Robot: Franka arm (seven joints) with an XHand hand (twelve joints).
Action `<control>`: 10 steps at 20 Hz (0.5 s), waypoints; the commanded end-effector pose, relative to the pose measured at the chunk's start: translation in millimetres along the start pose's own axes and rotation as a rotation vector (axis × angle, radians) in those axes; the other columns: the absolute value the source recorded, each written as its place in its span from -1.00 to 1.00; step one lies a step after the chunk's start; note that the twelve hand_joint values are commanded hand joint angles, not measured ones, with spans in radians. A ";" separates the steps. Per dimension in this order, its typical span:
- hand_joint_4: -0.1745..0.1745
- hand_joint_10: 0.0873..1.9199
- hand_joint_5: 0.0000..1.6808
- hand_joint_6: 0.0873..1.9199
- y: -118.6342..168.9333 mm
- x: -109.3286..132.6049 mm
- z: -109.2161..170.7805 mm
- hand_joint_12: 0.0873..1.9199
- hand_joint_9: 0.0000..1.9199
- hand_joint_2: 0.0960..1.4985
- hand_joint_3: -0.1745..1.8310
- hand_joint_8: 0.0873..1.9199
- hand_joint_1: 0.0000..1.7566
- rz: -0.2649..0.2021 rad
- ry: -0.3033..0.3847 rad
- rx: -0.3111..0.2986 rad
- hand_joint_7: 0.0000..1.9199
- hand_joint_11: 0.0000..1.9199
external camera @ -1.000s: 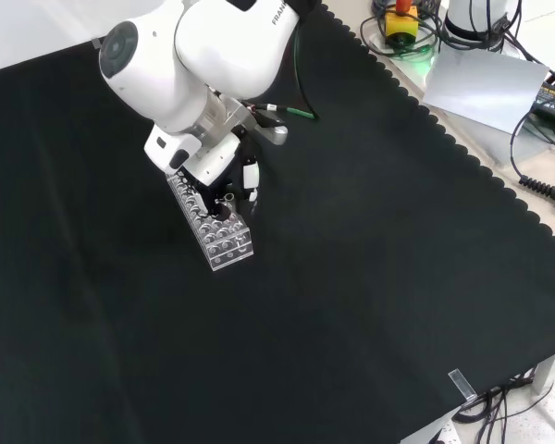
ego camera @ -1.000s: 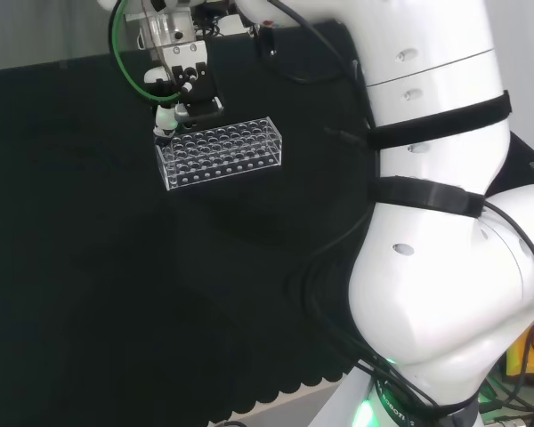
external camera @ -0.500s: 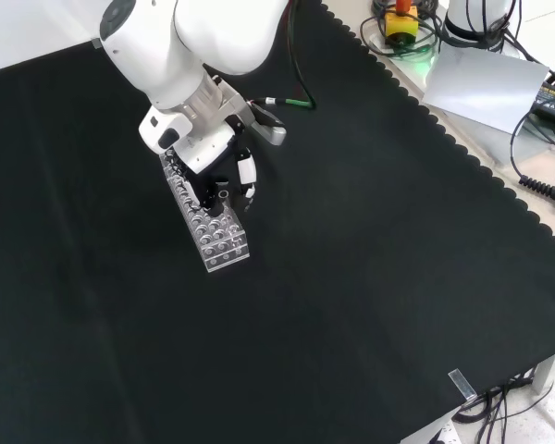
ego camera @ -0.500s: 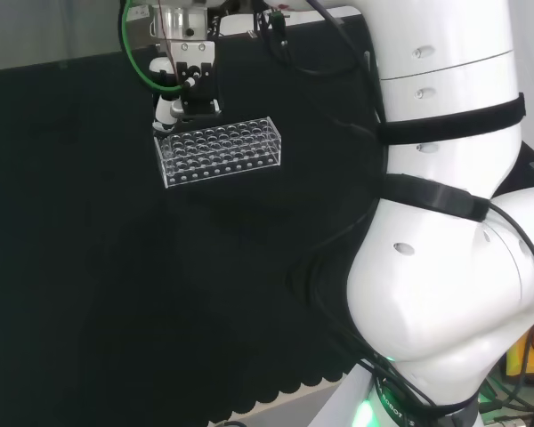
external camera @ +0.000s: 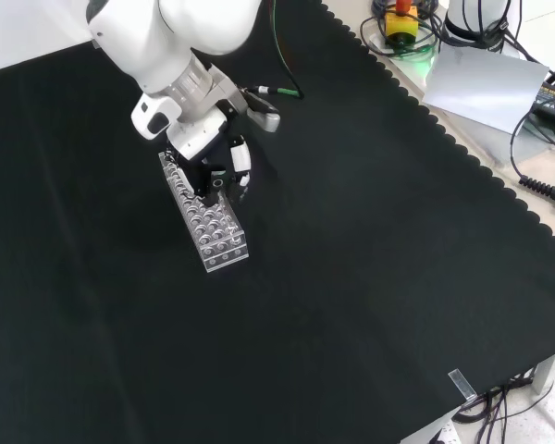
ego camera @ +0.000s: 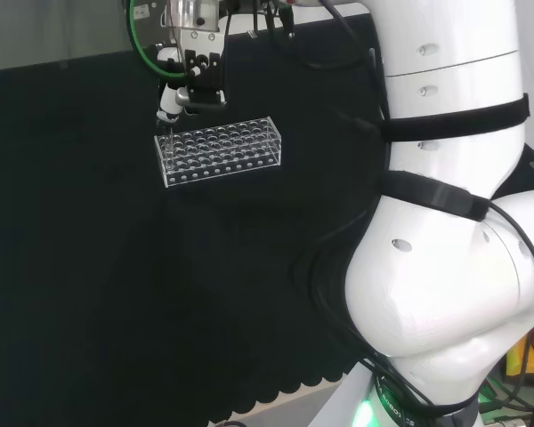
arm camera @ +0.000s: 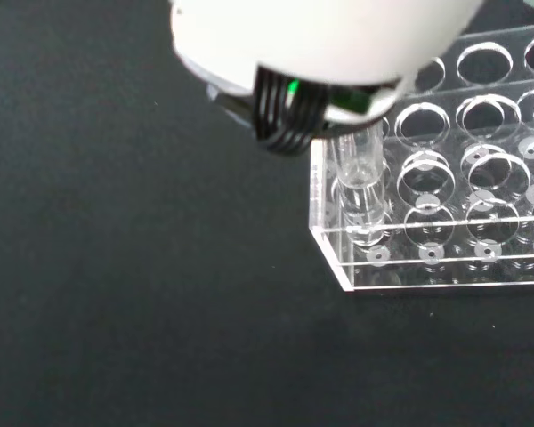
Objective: Pick up the test tube.
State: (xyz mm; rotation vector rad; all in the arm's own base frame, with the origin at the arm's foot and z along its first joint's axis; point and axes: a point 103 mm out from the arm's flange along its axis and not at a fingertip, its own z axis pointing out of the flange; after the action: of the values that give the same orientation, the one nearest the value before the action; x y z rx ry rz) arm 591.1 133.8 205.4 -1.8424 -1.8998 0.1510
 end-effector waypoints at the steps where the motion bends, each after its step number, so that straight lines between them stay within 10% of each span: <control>1: -1.00 -0.34 0.58 -0.88 -7.0 0.6 -15.2 -0.16 0.70 -0.07 -0.37 -0.38 0.51 -0.008 0.040 -0.006 0.45 0.33; 10: -1.00 -0.33 0.59 -0.90 -17.8 -2.3 -50.2 -0.16 0.70 -0.06 -0.38 -0.37 0.51 -0.021 0.088 -0.047 0.44 0.33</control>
State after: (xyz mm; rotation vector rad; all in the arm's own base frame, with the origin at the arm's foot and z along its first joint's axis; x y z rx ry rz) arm 595.6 122.6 242.6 -1.8347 -1.8794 0.0523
